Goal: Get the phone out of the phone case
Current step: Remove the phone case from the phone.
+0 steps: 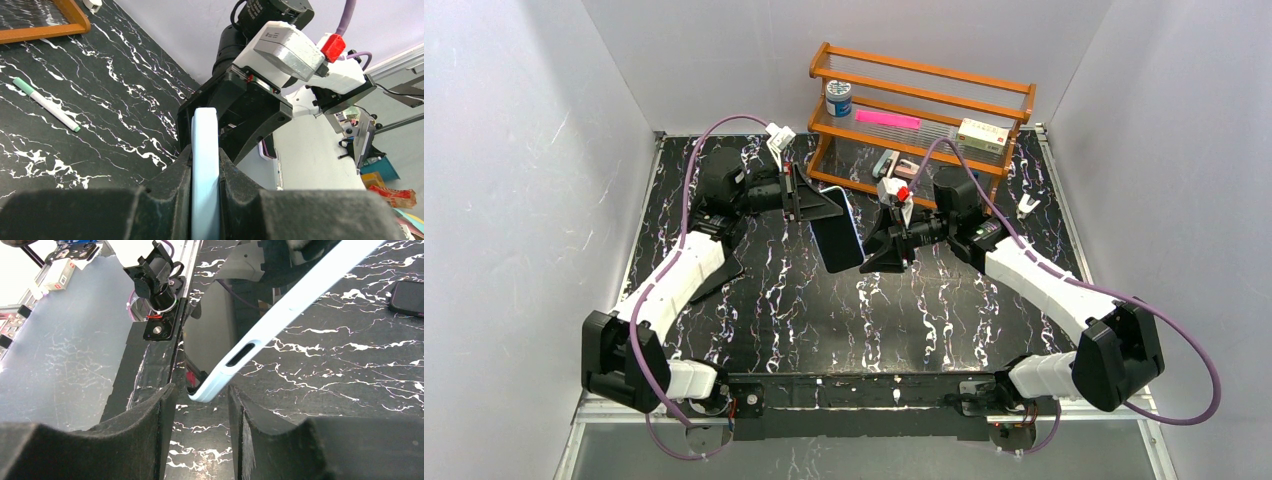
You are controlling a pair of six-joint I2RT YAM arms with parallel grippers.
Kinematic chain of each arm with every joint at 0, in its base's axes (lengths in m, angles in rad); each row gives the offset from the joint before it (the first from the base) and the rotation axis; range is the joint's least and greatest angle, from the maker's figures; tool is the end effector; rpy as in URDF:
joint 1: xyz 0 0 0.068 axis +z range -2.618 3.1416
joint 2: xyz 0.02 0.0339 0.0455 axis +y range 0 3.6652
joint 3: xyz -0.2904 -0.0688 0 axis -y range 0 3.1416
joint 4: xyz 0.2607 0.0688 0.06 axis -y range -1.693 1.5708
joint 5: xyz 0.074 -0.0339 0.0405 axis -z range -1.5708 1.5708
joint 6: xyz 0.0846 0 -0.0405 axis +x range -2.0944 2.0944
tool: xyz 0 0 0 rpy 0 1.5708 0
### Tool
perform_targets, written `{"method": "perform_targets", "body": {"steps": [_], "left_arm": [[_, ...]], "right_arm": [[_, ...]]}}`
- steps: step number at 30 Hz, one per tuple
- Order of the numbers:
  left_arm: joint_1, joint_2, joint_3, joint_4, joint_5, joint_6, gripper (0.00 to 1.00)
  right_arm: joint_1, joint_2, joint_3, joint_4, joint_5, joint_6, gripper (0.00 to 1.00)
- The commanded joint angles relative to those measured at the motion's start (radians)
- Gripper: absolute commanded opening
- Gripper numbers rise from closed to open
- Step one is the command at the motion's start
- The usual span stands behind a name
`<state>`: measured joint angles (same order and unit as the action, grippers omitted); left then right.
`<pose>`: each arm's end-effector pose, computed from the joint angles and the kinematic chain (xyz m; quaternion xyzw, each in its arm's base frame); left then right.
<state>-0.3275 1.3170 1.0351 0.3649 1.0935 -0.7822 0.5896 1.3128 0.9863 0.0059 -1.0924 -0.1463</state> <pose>0.2851 -0.1762 0.3891 0.2423 0.6498 -0.6304 0.3488 0.2236 0.2399 0.3319 -0.5329 0.5372 0.5208 0.3952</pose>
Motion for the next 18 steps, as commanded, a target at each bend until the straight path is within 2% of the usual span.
{"method": "perform_targets", "body": {"steps": [1, 9, 14, 18], "left_arm": [[-0.003, -0.078, 0.04, 0.028, 0.046, -0.016, 0.0], [-0.006, -0.078, 0.044, 0.028, 0.06, -0.024, 0.0], [-0.012, -0.076, 0.04, 0.026, 0.062, -0.025, 0.0], [-0.024, -0.068, 0.045, 0.025, 0.073, -0.029, 0.0]], "right_arm": [[0.002, -0.025, 0.019, 0.035, 0.009, -0.01, 0.49], [0.002, -0.023, 0.026, 0.014, -0.032, -0.027, 0.36], [0.002, -0.011, 0.041, 0.016, -0.049, -0.029, 0.34], [0.003, -0.004, 0.043, 0.012, -0.043, -0.051, 0.24]]}}
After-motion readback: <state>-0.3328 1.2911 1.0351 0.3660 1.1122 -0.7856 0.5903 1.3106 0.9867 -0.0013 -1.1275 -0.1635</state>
